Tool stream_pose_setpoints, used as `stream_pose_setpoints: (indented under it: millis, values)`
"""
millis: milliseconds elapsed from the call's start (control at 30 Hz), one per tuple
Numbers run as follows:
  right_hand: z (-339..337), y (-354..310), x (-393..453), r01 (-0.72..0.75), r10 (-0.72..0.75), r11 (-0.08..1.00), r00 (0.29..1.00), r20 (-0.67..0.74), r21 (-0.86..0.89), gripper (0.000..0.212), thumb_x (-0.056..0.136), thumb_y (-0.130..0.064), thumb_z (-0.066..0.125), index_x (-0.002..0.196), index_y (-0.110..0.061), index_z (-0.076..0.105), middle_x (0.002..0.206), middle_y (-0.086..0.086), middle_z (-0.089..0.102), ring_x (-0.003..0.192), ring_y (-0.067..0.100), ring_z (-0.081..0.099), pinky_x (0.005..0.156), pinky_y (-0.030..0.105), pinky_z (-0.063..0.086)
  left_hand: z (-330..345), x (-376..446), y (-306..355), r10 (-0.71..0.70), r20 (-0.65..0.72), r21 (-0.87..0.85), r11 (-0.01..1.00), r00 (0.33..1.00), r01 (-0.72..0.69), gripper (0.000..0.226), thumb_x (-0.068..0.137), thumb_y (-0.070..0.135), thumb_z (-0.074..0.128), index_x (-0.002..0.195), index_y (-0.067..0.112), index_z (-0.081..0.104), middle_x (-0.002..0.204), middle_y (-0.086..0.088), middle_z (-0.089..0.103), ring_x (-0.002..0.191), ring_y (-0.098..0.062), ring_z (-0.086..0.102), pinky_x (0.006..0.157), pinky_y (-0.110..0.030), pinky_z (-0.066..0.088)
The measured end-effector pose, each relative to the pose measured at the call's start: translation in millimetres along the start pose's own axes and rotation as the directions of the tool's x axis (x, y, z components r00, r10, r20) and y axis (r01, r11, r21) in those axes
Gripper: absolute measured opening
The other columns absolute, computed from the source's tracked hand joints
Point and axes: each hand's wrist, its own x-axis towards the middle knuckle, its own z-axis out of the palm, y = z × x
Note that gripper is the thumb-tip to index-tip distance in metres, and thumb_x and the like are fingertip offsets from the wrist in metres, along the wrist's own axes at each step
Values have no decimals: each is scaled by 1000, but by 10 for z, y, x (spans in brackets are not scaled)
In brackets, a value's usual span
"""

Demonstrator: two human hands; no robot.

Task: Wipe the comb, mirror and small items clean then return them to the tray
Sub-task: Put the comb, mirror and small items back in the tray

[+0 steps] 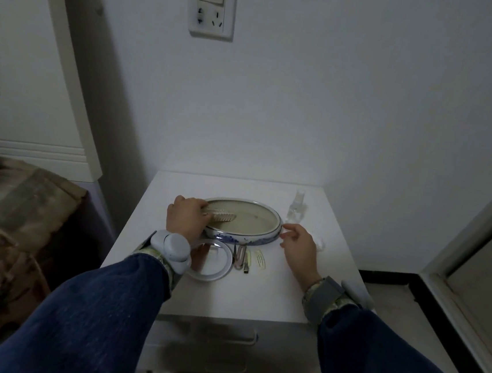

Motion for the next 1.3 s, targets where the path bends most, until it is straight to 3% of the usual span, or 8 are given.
stream_pose_setpoints:
  millis: [100,233,400,633,767,933,1133,1300]
  values:
    - [-1,21,-1,5,-5,1000,1000,-2,0,25,87,4,45,105,0,61,101,19,64,98,32,60,91,50,48,14,28,-33,11,-40,-178,984,999,-18,36,83,24,59,111,3,66,111,-19,65,109,-35,53,90,-37,39]
    - [0,33,13,-9,9,1000,1000,8,8,24,86,5,45,104,0,61,97,16,62,100,32,59,91,50,48,47,34,-85,-16,-76,-285,959,997,-6,44,81,7,68,123,-3,56,127,-23,53,119,-35,47,99,-30,31]
    - [7,42,28,0,0,1000,1000,0,-5,25,87,5,45,105,1,61,102,20,63,100,32,59,92,49,48,62,42,-154,-124,-116,-241,966,985,93,45,83,13,67,126,4,55,127,-20,49,122,-35,38,94,-38,37]
    - [35,76,36,1,-2,999,1000,-8,-47,24,88,1,44,104,-3,61,98,19,64,96,36,61,92,48,47,68,-4,-191,-103,-106,-278,958,989,70,41,83,18,67,119,0,59,114,-22,58,111,-36,49,91,-35,37]
    - [12,27,-8,2,-2,999,1000,4,-43,23,88,1,45,105,-2,60,96,15,62,97,35,60,92,46,47,26,-84,-155,-111,-95,-297,951,989,79,41,81,25,70,113,1,62,108,-17,59,103,-30,53,80,-29,38]
    - [-26,-47,-68,-22,23,999,999,36,-26,23,87,1,47,107,1,58,91,10,57,96,34,60,85,38,46,6,-130,-163,-106,-51,-297,951,993,86,53,76,34,73,119,7,56,114,-13,55,111,-29,49,90,-39,44]
    - [-77,-106,-122,-85,85,996,993,80,-5,20,86,2,49,105,2,56,85,9,55,88,26,55,76,26,39,-85,-247,-212,-162,-16,-405,903,987,142,56,71,39,79,103,7,46,98,-8,54,89,-23,52,69,-30,38]
    - [-73,-208,-219,-50,52,999,992,113,-19,8,86,0,50,89,1,58,85,13,56,82,23,52,73,28,41,-107,-446,-230,-12,73,-274,961,997,31,53,66,50,78,88,16,43,83,0,55,74,-18,51,62,-32,41]
